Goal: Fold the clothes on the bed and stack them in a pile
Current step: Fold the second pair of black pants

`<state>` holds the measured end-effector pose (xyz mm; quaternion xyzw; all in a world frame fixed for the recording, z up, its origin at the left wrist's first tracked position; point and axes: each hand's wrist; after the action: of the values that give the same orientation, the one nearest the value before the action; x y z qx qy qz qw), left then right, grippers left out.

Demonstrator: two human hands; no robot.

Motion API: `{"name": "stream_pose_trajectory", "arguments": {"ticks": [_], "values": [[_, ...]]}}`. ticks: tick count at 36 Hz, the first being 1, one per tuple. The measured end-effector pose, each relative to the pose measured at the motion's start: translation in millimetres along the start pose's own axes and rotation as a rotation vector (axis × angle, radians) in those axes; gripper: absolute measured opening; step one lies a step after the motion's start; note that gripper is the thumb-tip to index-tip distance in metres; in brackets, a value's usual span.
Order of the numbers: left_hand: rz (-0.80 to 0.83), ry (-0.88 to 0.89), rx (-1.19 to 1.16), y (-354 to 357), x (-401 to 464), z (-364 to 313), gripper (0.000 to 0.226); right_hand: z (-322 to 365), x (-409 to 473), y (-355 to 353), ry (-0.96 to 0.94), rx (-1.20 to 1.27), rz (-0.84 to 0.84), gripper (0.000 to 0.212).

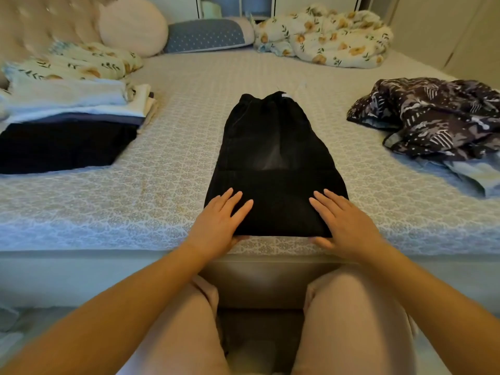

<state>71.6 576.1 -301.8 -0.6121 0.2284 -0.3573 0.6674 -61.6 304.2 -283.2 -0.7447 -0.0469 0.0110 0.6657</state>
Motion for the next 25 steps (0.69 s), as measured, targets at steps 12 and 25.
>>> {"name": "stream_pose_trajectory", "arguments": {"ticks": [12,25], "values": [[-0.009,-0.150,-0.127,-64,29,17,0.049,-15,24,-58,0.130,0.084,-0.052,0.032],[0.843,-0.168,-0.751,-176,87,75,0.053,-79,56,-156,0.268,0.965,0.380,0.025]]}}
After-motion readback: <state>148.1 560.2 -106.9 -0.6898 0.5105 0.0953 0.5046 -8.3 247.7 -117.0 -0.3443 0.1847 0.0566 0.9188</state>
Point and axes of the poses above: each hand's wrist, its own x-axis towards the middle knuckle, its own y-axis out of the palm, z = x × y, and after that the axes turned 4 degrees about -y, right-handed
